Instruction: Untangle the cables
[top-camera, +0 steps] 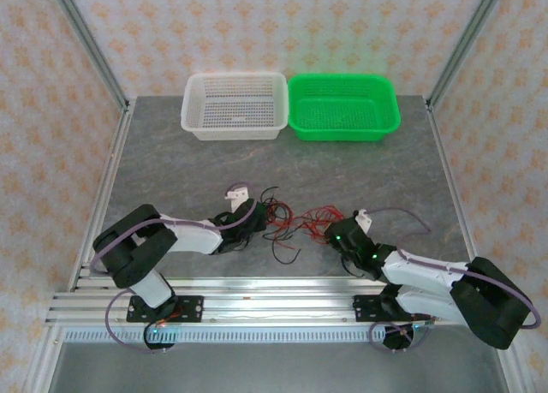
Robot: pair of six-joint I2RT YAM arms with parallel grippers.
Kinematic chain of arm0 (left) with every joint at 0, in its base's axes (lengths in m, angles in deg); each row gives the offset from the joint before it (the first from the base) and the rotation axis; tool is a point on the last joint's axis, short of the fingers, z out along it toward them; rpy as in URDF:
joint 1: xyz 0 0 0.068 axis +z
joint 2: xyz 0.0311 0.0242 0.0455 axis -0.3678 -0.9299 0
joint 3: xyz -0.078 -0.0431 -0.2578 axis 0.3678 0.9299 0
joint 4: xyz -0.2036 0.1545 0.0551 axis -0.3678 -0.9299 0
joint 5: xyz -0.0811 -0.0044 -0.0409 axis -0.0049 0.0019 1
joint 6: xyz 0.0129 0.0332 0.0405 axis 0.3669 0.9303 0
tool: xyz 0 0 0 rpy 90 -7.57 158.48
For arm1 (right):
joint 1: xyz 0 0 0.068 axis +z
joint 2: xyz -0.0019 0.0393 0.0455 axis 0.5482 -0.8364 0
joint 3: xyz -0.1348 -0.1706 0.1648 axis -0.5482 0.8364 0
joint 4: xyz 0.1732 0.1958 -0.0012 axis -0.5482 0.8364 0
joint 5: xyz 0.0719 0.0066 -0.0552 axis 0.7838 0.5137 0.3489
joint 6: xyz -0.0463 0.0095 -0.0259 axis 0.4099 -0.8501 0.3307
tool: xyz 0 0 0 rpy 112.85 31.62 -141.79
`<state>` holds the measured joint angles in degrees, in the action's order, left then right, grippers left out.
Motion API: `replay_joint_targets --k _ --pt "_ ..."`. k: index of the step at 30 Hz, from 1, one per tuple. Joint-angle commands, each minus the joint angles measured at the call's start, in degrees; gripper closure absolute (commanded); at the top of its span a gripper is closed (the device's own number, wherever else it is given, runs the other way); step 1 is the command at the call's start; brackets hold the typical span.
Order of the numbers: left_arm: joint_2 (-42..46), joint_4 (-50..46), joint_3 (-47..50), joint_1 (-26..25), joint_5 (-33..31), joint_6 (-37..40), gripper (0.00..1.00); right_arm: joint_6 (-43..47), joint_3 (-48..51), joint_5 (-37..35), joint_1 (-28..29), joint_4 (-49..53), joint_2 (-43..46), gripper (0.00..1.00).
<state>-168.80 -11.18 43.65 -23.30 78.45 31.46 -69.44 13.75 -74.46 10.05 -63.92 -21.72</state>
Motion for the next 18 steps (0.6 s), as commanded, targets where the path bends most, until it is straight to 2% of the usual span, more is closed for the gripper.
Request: replay_joint_targets --k 1,5,10,14,18 --pt "4.6 -8.0 -0.1 0.3 -2.9 -2.7 0.80 -1.3 -2.8 1.6 -0.4 9.3 1.0 0.61" --pt "8.9 -15.3 -3.7 -0.9 -5.1 -1.2 0.70 1.8 -7.7 2.4 -0.4 19.2 4.4 0.46" --pt "11.1 -24.9 -10.4 -3.6 -9.4 0.2 0.59 7.4 -14.2 3.1 -0.4 29.2 7.0 0.32" --pt "10.8 -31.0 -16.1 -5.3 -11.8 2.2 0.53 14.0 -20.3 3.4 -1.1 34.6 5.8 0.29" --pt "7.9 -33.8 -20.8 -5.3 -11.6 5.1 0.52 21.6 -26.5 5.6 -2.7 36.6 0.6 0.29"
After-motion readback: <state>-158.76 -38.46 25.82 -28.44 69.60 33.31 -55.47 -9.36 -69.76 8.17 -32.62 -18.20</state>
